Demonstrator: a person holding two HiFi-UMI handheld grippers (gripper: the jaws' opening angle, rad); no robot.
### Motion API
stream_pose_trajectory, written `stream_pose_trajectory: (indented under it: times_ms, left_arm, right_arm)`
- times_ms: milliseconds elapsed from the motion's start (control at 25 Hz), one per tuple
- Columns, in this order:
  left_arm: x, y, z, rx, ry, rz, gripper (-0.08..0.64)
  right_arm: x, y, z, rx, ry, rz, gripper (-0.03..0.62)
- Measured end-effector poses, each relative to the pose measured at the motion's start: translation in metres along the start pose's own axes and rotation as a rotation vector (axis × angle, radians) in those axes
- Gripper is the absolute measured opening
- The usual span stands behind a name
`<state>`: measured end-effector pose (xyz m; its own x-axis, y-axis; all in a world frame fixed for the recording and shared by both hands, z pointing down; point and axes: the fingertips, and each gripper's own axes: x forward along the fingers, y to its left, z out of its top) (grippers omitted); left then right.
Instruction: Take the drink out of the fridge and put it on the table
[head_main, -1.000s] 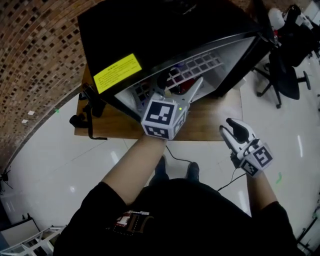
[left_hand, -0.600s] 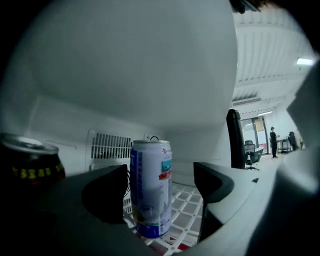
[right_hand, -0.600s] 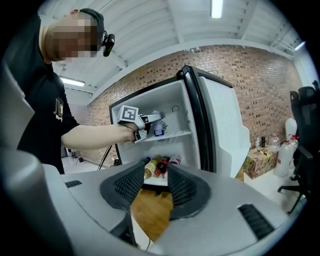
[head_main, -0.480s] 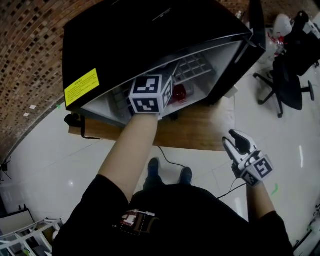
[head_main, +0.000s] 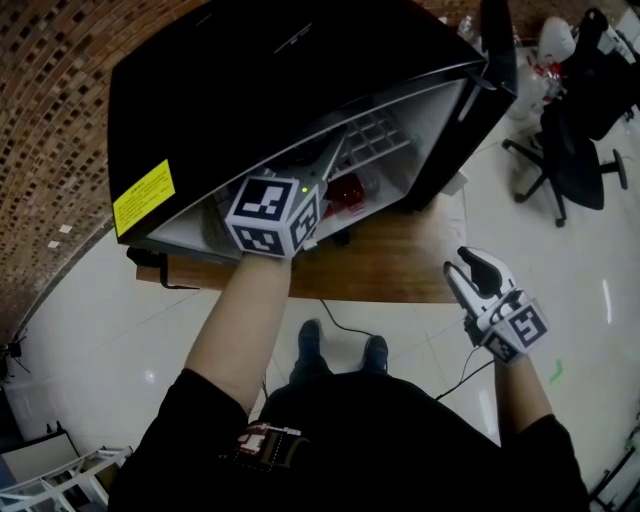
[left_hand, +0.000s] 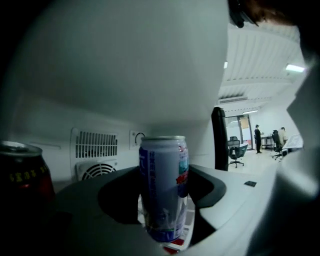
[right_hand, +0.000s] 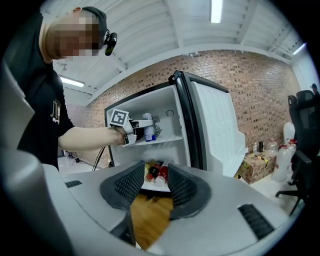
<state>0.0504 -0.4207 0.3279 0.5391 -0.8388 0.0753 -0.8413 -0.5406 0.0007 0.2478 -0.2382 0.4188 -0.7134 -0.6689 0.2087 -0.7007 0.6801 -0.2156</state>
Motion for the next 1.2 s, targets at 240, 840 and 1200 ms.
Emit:
stream_pose_trajectory:
  times_ms: [240, 840, 1200]
  left_arm:
    - [-0.028, -0.058, 0.002, 0.059, -0.013, -0.168, 0.253]
    - [-0.085, -0.179, -0.157, -0.022, 0.006, -0.457, 0.253]
    - [-0.075, -0.204, -0.233, -0.044, 0.004, -0.544, 0.253]
  right_arm:
    - [0.004, 0.003, 0.003, -0.019, -0.018, -0.016, 0.175]
    - [-0.009, 0.006, -0.072, 0.015, 0.015, -0.111, 0.175]
    - [-0.012, -0.001, -0.108, 0.040, 0.040, -0.138, 0.175]
